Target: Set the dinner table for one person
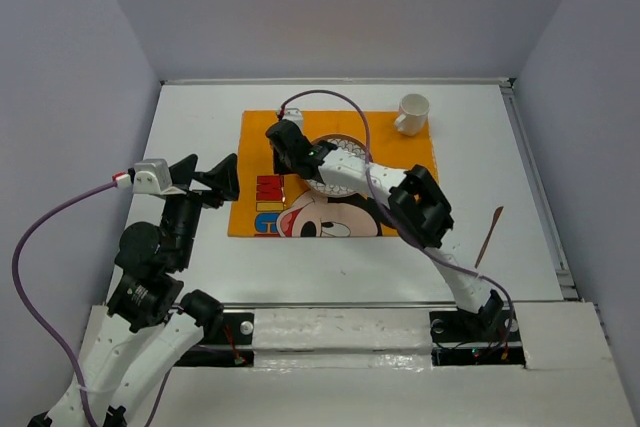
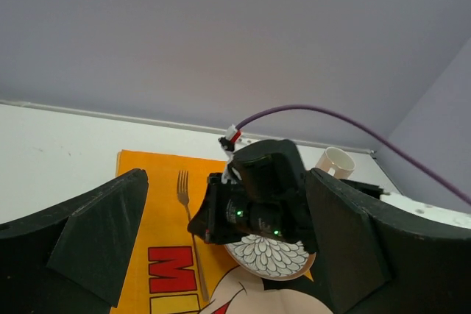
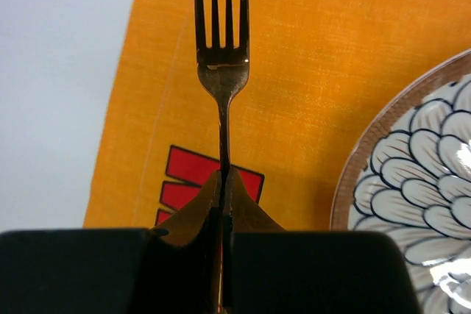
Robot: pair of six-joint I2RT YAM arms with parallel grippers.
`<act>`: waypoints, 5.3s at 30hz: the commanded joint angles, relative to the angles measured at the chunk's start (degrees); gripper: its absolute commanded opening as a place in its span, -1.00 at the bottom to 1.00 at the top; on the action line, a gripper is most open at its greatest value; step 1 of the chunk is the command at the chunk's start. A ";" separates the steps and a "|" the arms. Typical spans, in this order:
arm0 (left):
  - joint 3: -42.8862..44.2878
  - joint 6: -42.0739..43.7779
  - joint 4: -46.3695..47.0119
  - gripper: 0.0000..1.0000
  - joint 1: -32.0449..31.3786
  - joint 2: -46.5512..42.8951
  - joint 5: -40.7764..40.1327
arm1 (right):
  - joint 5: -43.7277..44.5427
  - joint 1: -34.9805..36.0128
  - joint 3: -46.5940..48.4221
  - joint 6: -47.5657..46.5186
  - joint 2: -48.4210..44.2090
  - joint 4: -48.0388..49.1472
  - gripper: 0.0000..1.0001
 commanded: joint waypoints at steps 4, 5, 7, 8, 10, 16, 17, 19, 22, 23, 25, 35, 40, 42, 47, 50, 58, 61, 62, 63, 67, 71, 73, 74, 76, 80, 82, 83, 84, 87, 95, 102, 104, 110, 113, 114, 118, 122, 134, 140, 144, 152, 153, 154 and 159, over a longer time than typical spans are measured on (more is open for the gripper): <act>0.47 0.17 2.31 0.98 0.09 0.31 1.14 | 0.30 0.01 10.06 7.58 7.07 -1.98 -1.00; 0.47 0.17 2.31 0.98 0.09 0.30 1.06 | 0.22 0.01 10.32 8.45 7.51 -1.98 -1.00; 0.47 0.26 2.31 0.98 -0.09 0.22 1.06 | -0.05 0.01 10.23 9.25 8.22 -2.07 -1.00; 0.47 0.26 2.31 0.98 -0.17 0.13 1.06 | -0.14 0.01 10.15 10.21 8.83 -1.98 -1.00; 0.56 0.09 2.31 0.98 -0.44 0.30 1.14 | -0.23 0.01 9.97 11.01 9.36 -2.16 -1.00; 0.47 0.26 2.31 0.98 -0.88 0.74 0.97 | -0.48 0.01 12.07 13.03 12.09 -2.60 -1.00; 0.47 0.17 2.31 0.98 -0.88 0.74 0.97 | -0.84 0.01 12.34 13.29 12.44 -2.60 -1.00; 0.47 0.26 2.31 0.98 -0.88 0.83 0.97 | -1.19 0.01 12.87 13.29 13.32 -2.77 -0.83; 0.56 0.35 2.31 0.98 -0.96 0.92 0.88 | -1.10 0.01 12.61 12.94 13.23 -2.86 -0.43; 0.56 0.35 2.31 0.98 -0.96 0.83 0.79 | -1.80 0.01 12.43 12.51 12.71 -2.77 -0.32; 0.56 0.26 2.31 0.98 -0.96 0.83 0.88 | -2.94 0.01 12.34 11.89 11.83 -2.77 -0.13; 0.47 0.17 2.22 0.98 -1.58 0.04 1.06 | -1.65 -2.87 -8.00 2.14 -15.29 4.77 0.07; 0.47 -0.18 2.22 0.98 -2.90 -1.62 1.76 | 1.89 -20.07 -38.76 3.18 -44.18 8.39 -0.09; 0.56 -0.18 2.31 0.98 -3.60 -2.33 1.85 | 0.83 -32.51 -51.86 4.59 -50.81 7.95 -0.11; 0.56 0.35 2.23 0.98 -5.00 -3.74 0.36 | -1.29 -52.08 -67.36 6.44 -64.97 3.74 -0.10; 0.56 0.61 2.14 0.98 -6.50 -3.65 -0.35 | -1.46 -60.09 -69.83 6.96 -68.59 -2.32 -0.08; 0.64 1.05 1.96 0.98 -8.96 -5.85 -2.63 | -3.65 -69.15 -71.24 7.32 -65.61 -15.15 -0.07; 0.64 1.49 1.70 0.98 -10.71 -5.50 -3.69 | -2.51 -69.68 -72.99 6.70 -64.56 -16.74 -0.06; 0.82 1.66 1.61 0.98 -11.94 -5.50 -4.39 | -2.77 -69.68 -73.61 7.05 -63.77 -17.18 -0.06; 0.82 1.84 1.44 0.98 -12.39 -5.41 -4.65 | -4.69 -69.68 -73.27 6.79 -62.89 -17.27 -0.06; 1.00 2.28 1.35 0.98 -14.14 -6.64 -5.80 | -7.34 -69.68 -71.86 6.70 -57.44 -19.29 -0.06; 1.00 2.46 1.43 0.98 -14.76 -7.69 -6.15 | -8.57 -69.68 -71.33 6.53 -53.93 -20.88 -0.06; 1.00 2.72 1.35 0.98 -15.20 -7.96 -6.50 | -8.75 -69.68 -70.81 6.09 -52.61 -20.79 -0.10; 1.00 2.63 1.26 0.98 -15.38 -7.87 -7.02 | -9.01 -69.68 -70.80 6.00 -51.99 -20.53 -0.12; 1.00 2.90 1.26 0.98 -15.99 -7.78 -7.38 | -9.72 -69.68 -70.37 5.56 -50.15 -20.44 -0.23; 1.00 2.90 1.35 0.98 -16.26 -7.87 -7.56 | -9.54 -69.68 -70.19 5.03 -49.09 -19.04 -0.51; 1.00 3.07 1.35 0.98 -16.17 -8.13 -7.82 | -9.80 -69.68 -70.19 4.33 -48.65 -17.81 -0.66; 0.91 3.07 1.43 0.98 -16.26 -8.22 -8.08 | -9.72 -69.68 -70.10 4.16 -48.21 -16.85 -0.72; 0.91 3.16 1.43 0.98 -16.26 -7.96 -8.17 | -9.63 -69.68 -70.27 3.89 -48.21 -16.23 -0.75; 0.82 3.34 1.35 0.98 -16.17 -7.61 -8.17 | -10.42 -69.68 -71.24 3.63 -47.86 -12.80 -0.93; 0.65 3.60 1.43 0.98 -16.17 -5.67 -8.61 | -3.14 -62.32 -66.59 0.21 -49.78 -11.21 -1.00; 0.38 4.04 1.43 0.98 -16.08 -3.39 -9.58 | 2.33 -46.51 -56.05 -4.28 -57.43 -14.29 -1.00; 0.21 4.13 1.52 0.98 -15.82 -1.64 -9.84 | -5.69 -41.07 -53.51 -6.55 -57.35 -11.24 -1.00; 0.03 4.22 1.52 0.98 -14.85 1.09 -10.02 | -8.48 -32.95 -51.82 -8.94 -50.50 -5.77 -1.00; 0.03 4.48 1.52 0.98 -14.24 2.24 -10.11 | -10.59 -31.01 -51.38 -9.12 -48.04 -2.61 -1.00; 0.03 4.39 1.52 0.98 -13.63 2.76 -10.11 | -11.73 -30.32 -51.38 -9.20 -46.72 -0.77 -1.00; 0.03 4.39 1.61 0.98 -12.30 3.99 -9.76 | -13.14 -29.26 -50.33 -9.99 -42.68 1.44 -1.00; 0.03 4.30 1.70 0.98 -11.34 5.31 -9.40 | -12.44 -29.25 -48.57 -11.40 -38.38 2.14 -1.00; 0.03 4.22 1.87 0.98 -9.31 6.98 -8.35 | -12.70 -29.25 -44.53 -13.60 -30.81 2.06 -1.00; -0.06 4.13 1.87 0.98 -8.79 7.07 -8.09 | -11.30 -29.25 -43.65 -14.21 -28.96 1.09 -1.00; -0.06 4.22 1.87 0.98 -8.70 7.16 -8.08 | -10.25 -29.25 -43.03 -14.22 -27.82 0.48 -1.00; -0.06 4.13 1.87 0.98 -8.52 7.16 -8.00 | -7.78 -29.25 -42.50 -13.60 -26.94 0.57 -0.81; -0.06 4.13 1.87 0.98 -8.52 7.07 -8.08 | -7.26 -29.25 -42.42 -13.51 -26.85 0.57 -0.76; -0.06 4.13 1.87 0.98 -8.52 7.07 -8.08 | -7.08 -29.25 -42.50 -13.51 -26.76 0.57 -0.68; -0.15 4.13 1.87 0.98 -8.35 6.98 -8.26 | -7.34 -29.25 -42.41 -13.60 -27.11 0.92 -0.48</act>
